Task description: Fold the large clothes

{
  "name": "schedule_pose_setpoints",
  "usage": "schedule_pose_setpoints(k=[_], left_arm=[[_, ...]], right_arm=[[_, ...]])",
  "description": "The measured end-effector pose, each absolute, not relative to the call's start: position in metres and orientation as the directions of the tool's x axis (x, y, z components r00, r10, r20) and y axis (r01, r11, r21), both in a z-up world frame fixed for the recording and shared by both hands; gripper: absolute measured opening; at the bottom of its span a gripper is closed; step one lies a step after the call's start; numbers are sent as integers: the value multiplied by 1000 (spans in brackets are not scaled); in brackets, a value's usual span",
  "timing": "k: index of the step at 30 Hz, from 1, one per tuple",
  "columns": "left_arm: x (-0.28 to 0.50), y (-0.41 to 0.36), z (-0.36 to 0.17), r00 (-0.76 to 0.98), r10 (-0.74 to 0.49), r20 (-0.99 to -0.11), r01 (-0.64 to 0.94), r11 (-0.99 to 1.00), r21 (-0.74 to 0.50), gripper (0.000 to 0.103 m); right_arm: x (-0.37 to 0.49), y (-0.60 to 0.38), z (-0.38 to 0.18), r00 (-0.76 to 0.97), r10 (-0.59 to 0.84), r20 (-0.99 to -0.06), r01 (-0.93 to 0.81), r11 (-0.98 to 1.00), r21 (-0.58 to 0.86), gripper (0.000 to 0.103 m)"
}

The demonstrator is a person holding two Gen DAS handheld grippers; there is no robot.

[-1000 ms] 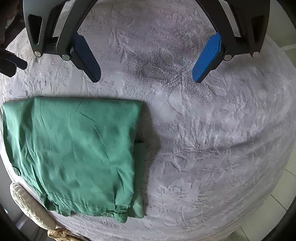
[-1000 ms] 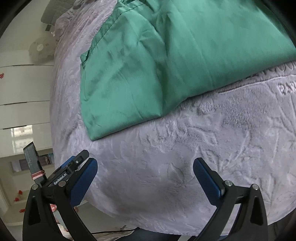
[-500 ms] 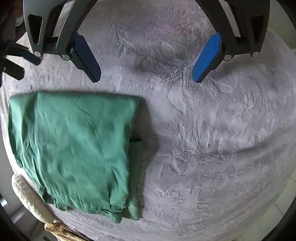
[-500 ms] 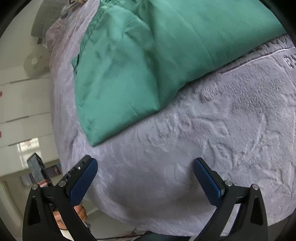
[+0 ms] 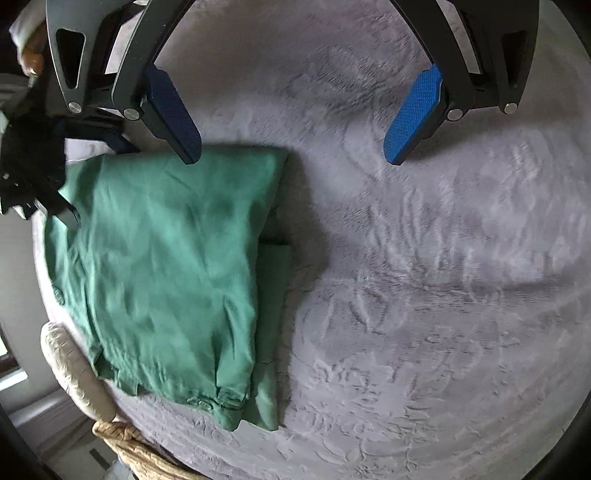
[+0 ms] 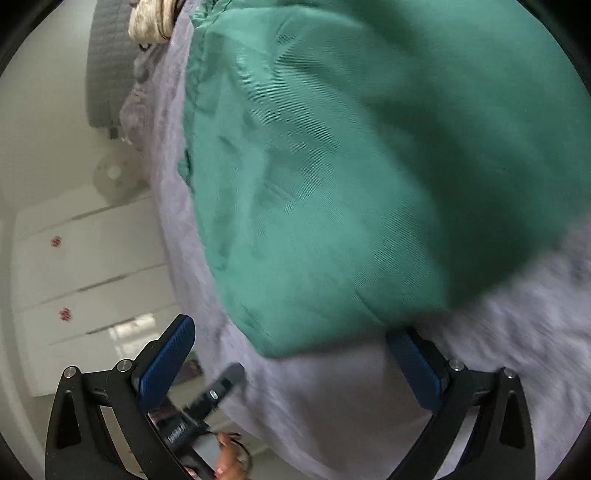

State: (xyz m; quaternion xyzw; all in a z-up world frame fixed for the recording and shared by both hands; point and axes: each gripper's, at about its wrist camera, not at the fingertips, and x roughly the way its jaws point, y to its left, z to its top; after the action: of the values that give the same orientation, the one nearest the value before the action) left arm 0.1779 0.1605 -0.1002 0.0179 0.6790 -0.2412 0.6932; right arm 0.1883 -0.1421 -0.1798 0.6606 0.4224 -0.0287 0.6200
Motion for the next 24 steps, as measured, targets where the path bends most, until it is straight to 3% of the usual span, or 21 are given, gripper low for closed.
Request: schedule_pose_setpoints(k=[6, 7, 8, 10, 11, 15, 20, 24], left_arm=[[200, 158, -101, -88, -424, -901, 294, 853, -431, 99], [201, 157, -102, -97, -449, -888, 279, 845, -457, 99], [203, 154, -103, -107, -478, -872, 261, 833, -488, 99], [212, 146, -109, -135, -519, -844, 235, 811, -536, 99], [214, 142, -111, -142, -527, -838, 225, 807, -546, 99], [229, 128, -123, -194, -609, -769, 177, 749, -638, 99], [248, 104, -141, -277, -702, -656, 99, 658, -746, 99], [250, 74, -143, -294, -681, -671, 131, 667, -734, 95]], right_arm=[[202, -143, -195, 728, 506, -462, 556, -43, 830, 100], [204, -144, -197, 722, 513, -464, 566, -52, 823, 83], [206, -144, -200, 681, 528, -508, 610, -26, 792, 49], [209, -142, -203, 638, 549, -540, 643, 5, 766, 21], [210, -142, -201, 653, 549, -521, 626, -5, 780, 14], [217, -149, -173, 729, 556, -399, 498, -30, 867, 10], [223, -155, -149, 733, 579, -358, 435, 6, 900, 10], [221, -153, -154, 703, 604, -374, 449, 30, 893, 10]])
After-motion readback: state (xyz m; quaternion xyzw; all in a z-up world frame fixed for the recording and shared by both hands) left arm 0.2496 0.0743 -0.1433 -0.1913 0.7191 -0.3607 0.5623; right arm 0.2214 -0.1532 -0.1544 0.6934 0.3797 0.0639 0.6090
